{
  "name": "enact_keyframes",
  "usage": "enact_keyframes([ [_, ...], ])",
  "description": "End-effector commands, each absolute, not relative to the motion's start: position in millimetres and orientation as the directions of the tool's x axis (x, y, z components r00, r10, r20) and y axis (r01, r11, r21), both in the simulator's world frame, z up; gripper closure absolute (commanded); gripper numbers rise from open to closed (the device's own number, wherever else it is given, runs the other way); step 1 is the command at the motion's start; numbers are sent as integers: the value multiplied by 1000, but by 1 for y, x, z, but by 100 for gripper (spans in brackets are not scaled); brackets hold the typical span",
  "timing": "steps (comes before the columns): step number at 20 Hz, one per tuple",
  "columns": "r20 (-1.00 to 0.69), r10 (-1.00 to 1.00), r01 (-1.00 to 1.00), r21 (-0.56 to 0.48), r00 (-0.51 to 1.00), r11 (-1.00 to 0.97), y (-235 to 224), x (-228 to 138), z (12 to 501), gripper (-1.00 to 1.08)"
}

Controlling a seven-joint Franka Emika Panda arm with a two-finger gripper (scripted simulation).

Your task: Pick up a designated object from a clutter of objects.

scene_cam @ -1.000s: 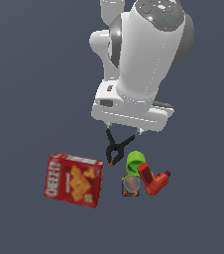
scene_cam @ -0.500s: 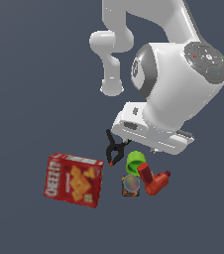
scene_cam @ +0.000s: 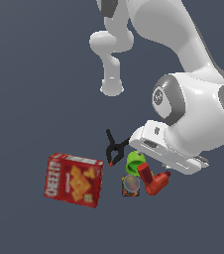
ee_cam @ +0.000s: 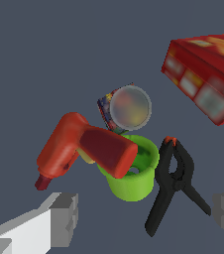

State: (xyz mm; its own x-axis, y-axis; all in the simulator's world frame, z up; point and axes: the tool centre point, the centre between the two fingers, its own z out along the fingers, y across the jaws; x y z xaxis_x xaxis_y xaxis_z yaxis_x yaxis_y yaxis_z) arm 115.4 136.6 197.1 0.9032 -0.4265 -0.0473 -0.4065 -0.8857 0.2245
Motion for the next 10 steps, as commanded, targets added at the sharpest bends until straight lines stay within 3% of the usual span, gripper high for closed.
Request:
enact_keyframes([
  [1,-40,-462,-441,235,886,-866,148,121,185,-100],
  [10,-12,-593,-570,265,805,-778,184,135,138,-100],
])
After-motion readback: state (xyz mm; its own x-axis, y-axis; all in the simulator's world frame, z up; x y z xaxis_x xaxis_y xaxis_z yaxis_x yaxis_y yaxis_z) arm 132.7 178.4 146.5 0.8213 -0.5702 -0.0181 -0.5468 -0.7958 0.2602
